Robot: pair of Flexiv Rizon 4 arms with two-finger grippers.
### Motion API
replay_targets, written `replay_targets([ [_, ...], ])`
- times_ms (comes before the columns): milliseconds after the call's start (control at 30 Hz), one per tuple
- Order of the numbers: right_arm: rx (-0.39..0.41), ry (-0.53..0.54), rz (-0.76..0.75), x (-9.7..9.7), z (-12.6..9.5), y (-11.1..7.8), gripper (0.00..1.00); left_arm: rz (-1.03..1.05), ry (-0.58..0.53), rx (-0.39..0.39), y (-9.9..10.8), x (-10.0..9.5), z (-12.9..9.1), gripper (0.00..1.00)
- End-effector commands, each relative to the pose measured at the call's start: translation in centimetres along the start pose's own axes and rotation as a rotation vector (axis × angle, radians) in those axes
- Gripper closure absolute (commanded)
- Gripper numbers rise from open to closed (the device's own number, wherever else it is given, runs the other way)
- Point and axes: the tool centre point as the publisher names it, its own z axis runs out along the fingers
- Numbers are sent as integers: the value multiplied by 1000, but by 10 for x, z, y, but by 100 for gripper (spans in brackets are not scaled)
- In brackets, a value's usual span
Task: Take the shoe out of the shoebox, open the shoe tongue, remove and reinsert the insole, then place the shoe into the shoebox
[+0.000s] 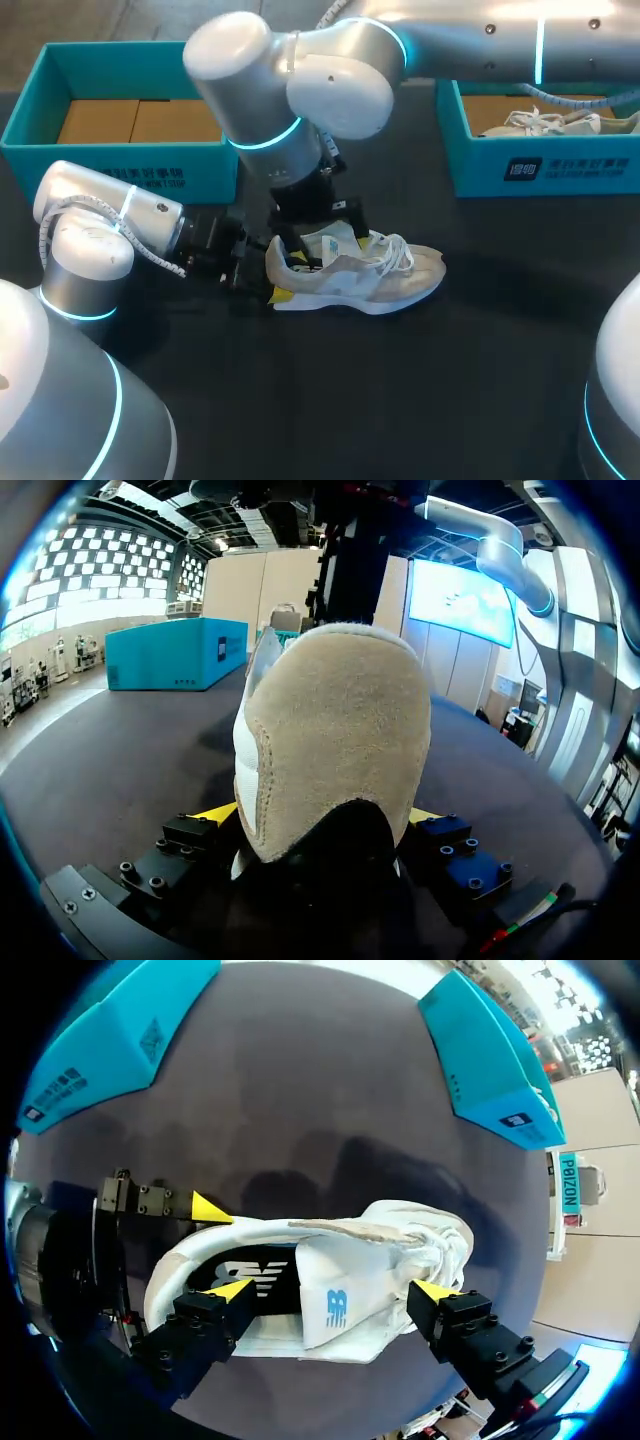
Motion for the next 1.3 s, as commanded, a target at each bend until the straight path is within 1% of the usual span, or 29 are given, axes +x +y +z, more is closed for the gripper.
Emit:
replay_targets([
  [33,12,-2,6,-1,4,-2,0,0,1,-2,2,-1,1,100],
  [333,45,-20,32,-8,18,-8,0,0,1,-2,2,-1,1,100],
  [533,50,-34,41,-13,23,-7,0,0,1,-2,2,-1,1,100],
  [667,48,-63,50,-16,23,-5,0,0,1,-2,2,-1,1,100],
  [733,44,-78,79,-17,23,-5,0,0,1,-2,2,-1,1,100],
  [800,38,-90,93,-18,23,-4,0,0,1,-2,2,-1,1,91],
  [867,34,-100,98,-19,23,-4,0,0,1,-2,2,-1,1,90],
  [1000,33,-111,103,-20,23,-3,0,0,1,-2,2,-1,1,81],
  [1100,44,-145,87,-18,25,-3,0,0,1,-2,2,-1,1,85],
  [1300,58,-150,79,-16,31,-2,0,0,1,-2,2,-1,1,78],
])
